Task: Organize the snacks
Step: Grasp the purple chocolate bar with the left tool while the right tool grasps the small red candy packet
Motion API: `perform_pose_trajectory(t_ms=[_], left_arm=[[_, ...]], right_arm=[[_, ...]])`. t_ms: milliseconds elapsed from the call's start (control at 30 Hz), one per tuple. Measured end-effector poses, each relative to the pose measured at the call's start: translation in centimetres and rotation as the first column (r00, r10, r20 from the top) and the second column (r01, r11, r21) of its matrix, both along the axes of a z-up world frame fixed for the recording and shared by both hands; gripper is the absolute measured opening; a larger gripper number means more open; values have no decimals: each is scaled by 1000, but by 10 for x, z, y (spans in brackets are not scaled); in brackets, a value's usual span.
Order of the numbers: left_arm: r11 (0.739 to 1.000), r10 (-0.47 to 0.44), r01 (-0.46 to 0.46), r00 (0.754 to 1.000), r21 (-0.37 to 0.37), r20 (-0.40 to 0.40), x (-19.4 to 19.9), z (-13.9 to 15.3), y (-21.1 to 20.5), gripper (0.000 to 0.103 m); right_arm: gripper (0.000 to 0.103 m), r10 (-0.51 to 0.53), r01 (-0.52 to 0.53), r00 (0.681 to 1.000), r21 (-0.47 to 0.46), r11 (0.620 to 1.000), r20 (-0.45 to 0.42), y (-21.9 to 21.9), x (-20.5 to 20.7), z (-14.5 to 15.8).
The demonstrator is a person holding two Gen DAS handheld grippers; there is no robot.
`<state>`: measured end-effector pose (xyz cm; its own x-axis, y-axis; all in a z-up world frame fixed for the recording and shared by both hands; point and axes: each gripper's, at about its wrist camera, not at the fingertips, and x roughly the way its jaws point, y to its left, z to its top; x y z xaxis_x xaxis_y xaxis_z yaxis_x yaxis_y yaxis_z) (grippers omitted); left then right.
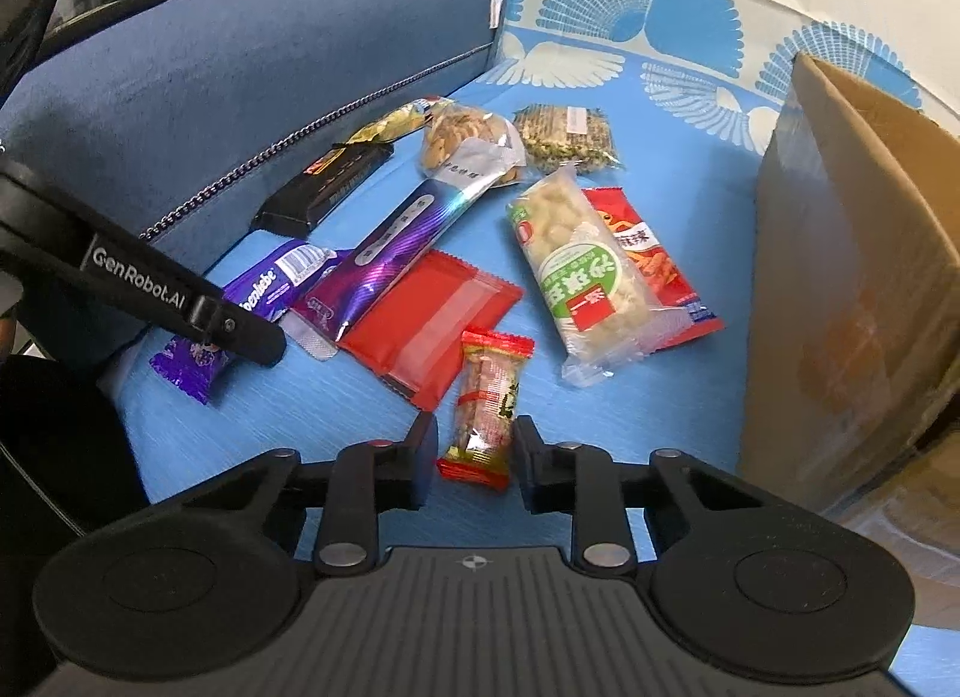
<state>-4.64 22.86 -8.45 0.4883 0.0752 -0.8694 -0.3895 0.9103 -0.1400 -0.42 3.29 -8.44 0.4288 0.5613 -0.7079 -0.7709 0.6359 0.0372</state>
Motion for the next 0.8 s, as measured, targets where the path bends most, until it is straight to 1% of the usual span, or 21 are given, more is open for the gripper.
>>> perform_pose_trajectory(t_ms=[33,100,267,300,333,433,533,600,667,733,767,800], left_arm=[[1000,4,-4,1000,4,2,0,0,0,19],[1000,11,-11,1000,-2,17,-2,2,1,18],[1000,28,-29,994,2,101,-10,12,1,18],[1000,29,-30,992,8,122,-13,15,1,18],[999,28,-30,989,16,147,-16,19,0,18],[999,20,-28,978,40,206,-24,28,-3,18],[999,14,-21,972,28,235,-27,31,-3,18],[1000,15,-18,972,9,236,-28,31,-1,18],[1000,15,-14,972,-8,235,-29,30,0,18],[1000,11,-7,972,-20,236,-29,30,1,18],[1000,10,-4,972,-25,236,-28,29,2,18],[1000,11,-4,972,-29,235,-28,28,2,18]], right_arm=[[27,-3,3,1000,4,1000,8,-2,0,2],[27,-10,9,1000,21,1000,18,-6,-1,6],[26,-24,19,998,80,997,56,-21,-7,25],[14,-28,22,997,94,995,66,-24,-9,30],[6,-30,22,997,106,994,72,-28,-10,34],[5,-50,32,994,173,984,99,-42,-13,52],[5,-44,26,996,213,977,79,-53,-12,66],[5,-43,35,998,193,981,40,-56,-10,63],[7,-52,49,998,133,990,19,-53,-10,53],[14,-45,45,999,81,996,-8,-47,-11,44],[23,-39,40,999,68,997,-8,-44,-12,41],[34,-30,30,1000,58,998,-2,-41,-14,37]])
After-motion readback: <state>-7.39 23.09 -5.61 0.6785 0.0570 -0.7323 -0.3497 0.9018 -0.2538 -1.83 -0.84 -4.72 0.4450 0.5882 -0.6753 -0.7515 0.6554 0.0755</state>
